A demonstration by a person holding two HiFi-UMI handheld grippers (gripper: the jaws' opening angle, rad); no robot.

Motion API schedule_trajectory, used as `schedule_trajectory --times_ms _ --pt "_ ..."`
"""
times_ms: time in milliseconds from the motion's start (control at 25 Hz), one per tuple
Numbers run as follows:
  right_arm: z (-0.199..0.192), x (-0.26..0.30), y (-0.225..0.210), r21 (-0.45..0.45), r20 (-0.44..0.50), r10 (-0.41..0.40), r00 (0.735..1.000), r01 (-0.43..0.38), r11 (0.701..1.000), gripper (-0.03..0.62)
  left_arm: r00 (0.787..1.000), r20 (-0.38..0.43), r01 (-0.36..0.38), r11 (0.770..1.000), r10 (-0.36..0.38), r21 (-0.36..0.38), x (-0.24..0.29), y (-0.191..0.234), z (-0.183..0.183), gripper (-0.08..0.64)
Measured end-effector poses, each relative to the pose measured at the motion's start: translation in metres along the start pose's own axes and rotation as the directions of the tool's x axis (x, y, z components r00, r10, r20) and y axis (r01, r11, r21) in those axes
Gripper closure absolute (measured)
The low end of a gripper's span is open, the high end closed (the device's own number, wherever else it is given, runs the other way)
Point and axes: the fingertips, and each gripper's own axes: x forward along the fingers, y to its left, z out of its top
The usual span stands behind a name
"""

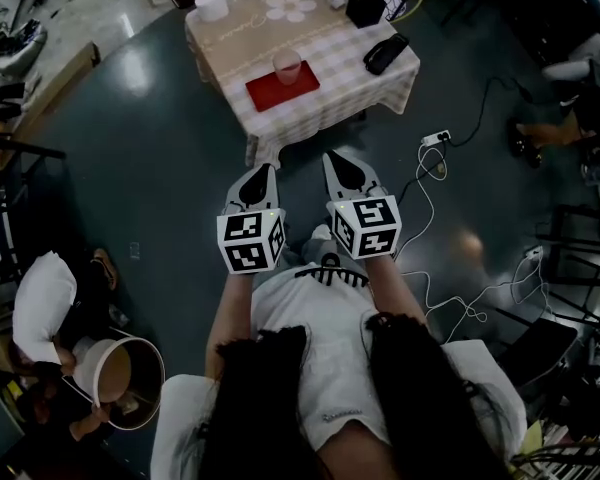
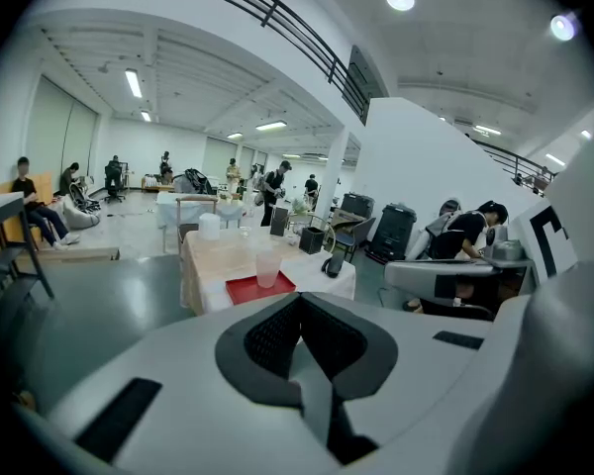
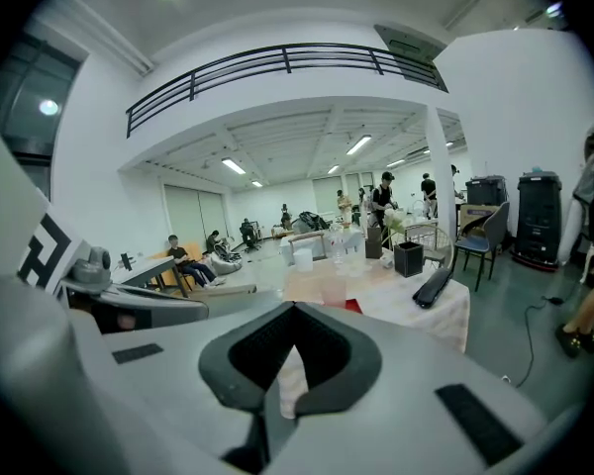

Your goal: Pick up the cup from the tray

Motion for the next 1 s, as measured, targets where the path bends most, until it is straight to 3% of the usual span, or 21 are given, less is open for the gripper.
schedule_trajectory --times_ms 200,400,760,1000 --pt "0.010 -0.002 0.003 -0.008 0.049 0.067 0.997 -0.067 0.998 0.574 1.000 0.004 -0.008 1.000 0.008 -0.006 0.001 -0.003 0.002 0.553" --pt "0.007 -0.002 0.001 0.001 0.041 0.111 0.993 -0.112 0.994 0.476 1.000 0.005 -0.013 1.000 0.013 -0.004 0.004 -0.012 0.003 0.552" --pt "0.010 -0.001 -0.020 -0.017 0.032 0.168 0.985 -0.167 0.986 0.380 0.999 0.021 -0.038 0.999 0.038 -0.004 0.018 -0.029 0.007 0.552" --pt "0.021 0.000 -0.029 -0.049 0.042 0.190 0.981 -0.188 0.981 0.358 0.997 0.054 -0.055 0.998 0.057 -0.027 0.024 -0.036 0.016 0.552"
